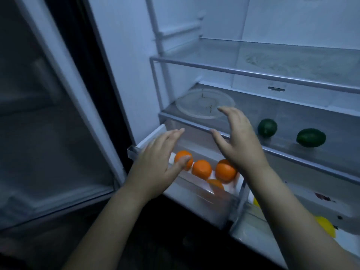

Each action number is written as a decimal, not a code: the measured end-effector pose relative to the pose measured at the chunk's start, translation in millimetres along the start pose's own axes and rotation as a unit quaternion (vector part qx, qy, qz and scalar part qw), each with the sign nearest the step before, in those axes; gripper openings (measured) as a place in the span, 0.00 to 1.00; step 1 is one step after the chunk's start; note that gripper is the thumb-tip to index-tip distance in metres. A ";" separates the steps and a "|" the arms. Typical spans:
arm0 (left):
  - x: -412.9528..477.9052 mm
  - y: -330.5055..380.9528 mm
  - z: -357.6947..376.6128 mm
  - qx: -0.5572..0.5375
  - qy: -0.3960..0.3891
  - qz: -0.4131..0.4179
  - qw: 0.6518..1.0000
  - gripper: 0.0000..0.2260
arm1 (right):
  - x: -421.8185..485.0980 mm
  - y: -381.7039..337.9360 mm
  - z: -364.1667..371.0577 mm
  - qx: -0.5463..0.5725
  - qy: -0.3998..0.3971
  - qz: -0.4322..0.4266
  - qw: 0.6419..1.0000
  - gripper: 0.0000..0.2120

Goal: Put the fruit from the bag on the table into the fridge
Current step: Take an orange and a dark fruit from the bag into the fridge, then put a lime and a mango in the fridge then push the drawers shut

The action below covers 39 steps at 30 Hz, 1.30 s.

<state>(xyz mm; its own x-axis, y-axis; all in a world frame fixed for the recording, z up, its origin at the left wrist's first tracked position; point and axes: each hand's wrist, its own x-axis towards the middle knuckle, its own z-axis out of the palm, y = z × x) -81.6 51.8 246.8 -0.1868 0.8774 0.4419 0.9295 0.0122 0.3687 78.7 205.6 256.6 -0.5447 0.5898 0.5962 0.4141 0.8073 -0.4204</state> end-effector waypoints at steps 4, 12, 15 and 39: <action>-56.1 -6.8 -41.9 0.065 0.036 -0.079 0.994 0.28 | -11.7 -64.8 21.2 0.064 -0.045 -0.077 0.994 0.23; -179.8 -21.8 -121.4 0.195 0.083 -0.243 0.947 0.30 | -39.6 -190.3 73.7 0.166 -0.139 -0.215 0.952 0.23; -238.1 -44.6 -160.4 0.216 0.107 -0.322 0.915 0.29 | -51.2 -259.0 105.9 0.188 -0.187 -0.255 0.930 0.24; -587.7 -204.0 -316.5 0.239 0.207 -0.623 0.715 0.25 | -184.1 -654.5 321.9 0.261 -0.392 -0.477 0.742 0.24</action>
<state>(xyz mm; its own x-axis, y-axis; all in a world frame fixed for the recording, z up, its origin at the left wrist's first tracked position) -262.2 -618.2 170.7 -0.9514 -0.1738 0.2543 -0.0569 0.9105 0.4095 -326.8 -425.7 201.8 -0.7500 -0.5908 0.2975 -0.6601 0.6397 -0.3937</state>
